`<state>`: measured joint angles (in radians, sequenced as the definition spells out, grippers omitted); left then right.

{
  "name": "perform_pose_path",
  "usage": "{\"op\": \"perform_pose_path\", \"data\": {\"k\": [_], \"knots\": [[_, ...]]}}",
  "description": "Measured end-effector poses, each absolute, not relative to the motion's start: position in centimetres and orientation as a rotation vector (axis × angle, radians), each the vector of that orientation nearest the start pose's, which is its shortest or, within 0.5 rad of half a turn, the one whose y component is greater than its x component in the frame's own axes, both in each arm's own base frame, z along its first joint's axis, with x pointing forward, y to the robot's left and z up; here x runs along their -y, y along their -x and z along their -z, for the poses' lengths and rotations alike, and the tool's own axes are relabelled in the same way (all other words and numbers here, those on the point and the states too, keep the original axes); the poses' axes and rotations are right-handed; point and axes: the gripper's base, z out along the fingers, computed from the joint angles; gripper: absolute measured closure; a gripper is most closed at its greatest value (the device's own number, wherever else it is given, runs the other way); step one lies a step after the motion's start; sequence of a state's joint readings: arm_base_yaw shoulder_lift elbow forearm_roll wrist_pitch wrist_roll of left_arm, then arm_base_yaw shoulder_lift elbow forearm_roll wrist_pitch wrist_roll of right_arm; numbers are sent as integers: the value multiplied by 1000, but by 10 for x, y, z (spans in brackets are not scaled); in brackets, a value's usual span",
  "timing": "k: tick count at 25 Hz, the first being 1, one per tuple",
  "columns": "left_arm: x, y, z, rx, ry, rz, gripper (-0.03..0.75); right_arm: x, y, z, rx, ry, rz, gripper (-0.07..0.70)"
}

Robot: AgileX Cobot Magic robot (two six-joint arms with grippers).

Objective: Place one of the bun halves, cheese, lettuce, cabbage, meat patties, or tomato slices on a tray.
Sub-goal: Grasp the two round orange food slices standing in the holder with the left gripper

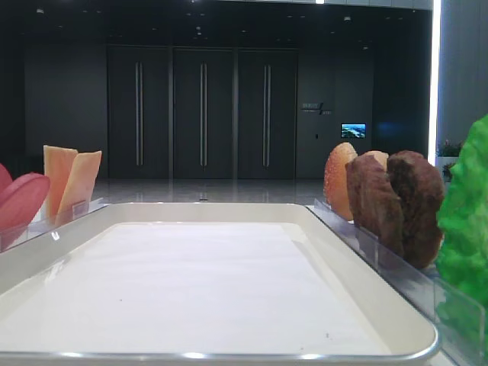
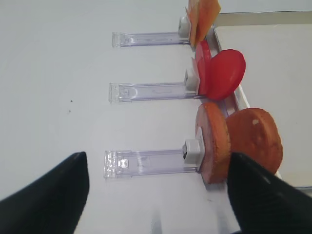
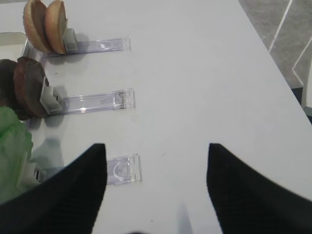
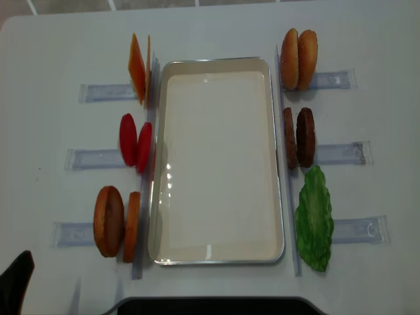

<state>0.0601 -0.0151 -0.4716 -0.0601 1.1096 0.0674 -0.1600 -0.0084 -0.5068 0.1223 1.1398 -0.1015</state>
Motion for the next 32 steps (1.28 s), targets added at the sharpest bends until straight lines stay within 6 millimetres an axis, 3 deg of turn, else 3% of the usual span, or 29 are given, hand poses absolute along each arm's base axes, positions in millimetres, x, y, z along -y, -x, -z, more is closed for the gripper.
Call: {"op": "perform_pose_path", "data": {"k": [32], "knots": [[4, 6, -265, -2105, 30, 0, 24, -12, 9, -273, -2101, -49, 9, 205]]}}
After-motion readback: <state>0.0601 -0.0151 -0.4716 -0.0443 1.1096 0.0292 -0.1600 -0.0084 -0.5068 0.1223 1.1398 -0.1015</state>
